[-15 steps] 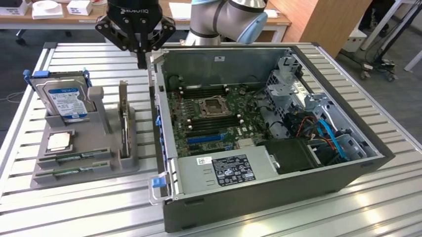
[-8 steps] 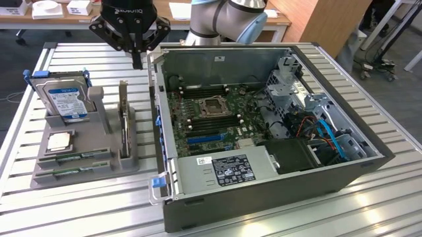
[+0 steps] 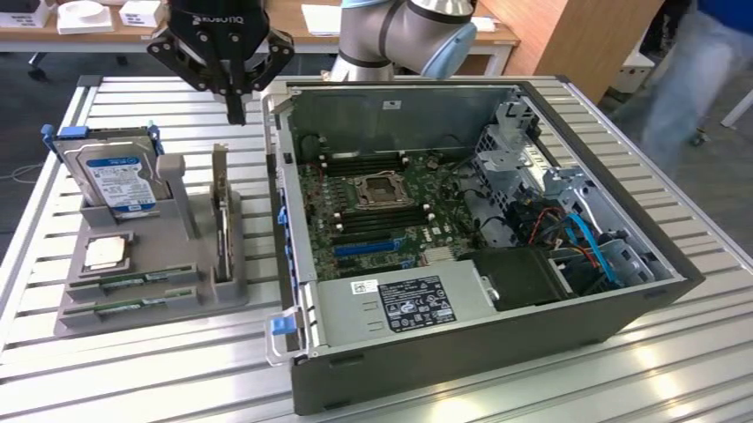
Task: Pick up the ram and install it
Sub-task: 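Reach for the ram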
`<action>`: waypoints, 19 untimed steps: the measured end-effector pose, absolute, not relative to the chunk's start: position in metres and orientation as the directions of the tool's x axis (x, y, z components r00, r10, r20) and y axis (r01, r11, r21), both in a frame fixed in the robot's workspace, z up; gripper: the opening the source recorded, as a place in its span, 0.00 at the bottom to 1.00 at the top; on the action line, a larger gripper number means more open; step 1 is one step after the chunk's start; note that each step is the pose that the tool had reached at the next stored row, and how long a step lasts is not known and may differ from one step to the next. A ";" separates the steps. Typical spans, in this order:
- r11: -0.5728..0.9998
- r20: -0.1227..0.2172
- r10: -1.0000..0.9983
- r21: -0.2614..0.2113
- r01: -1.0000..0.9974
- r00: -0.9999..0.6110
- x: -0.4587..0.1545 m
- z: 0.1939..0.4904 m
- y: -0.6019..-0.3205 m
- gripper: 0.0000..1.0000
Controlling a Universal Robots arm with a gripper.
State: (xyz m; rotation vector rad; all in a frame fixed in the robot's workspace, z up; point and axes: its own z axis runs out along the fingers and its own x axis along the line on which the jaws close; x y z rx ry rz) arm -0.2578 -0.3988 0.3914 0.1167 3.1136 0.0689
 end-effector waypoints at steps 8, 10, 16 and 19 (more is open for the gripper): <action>0.996 -0.023 0.075 0.045 0.074 -0.997 -0.267 0.391 -0.399 0.10; 0.996 -0.023 0.075 0.045 0.074 -0.997 -0.270 0.391 -0.399 0.10; 0.996 -0.023 0.075 0.045 0.074 -0.997 -0.278 0.391 -0.399 0.10; 0.996 -0.023 0.075 0.045 0.074 -0.997 -0.281 0.391 -0.399 0.10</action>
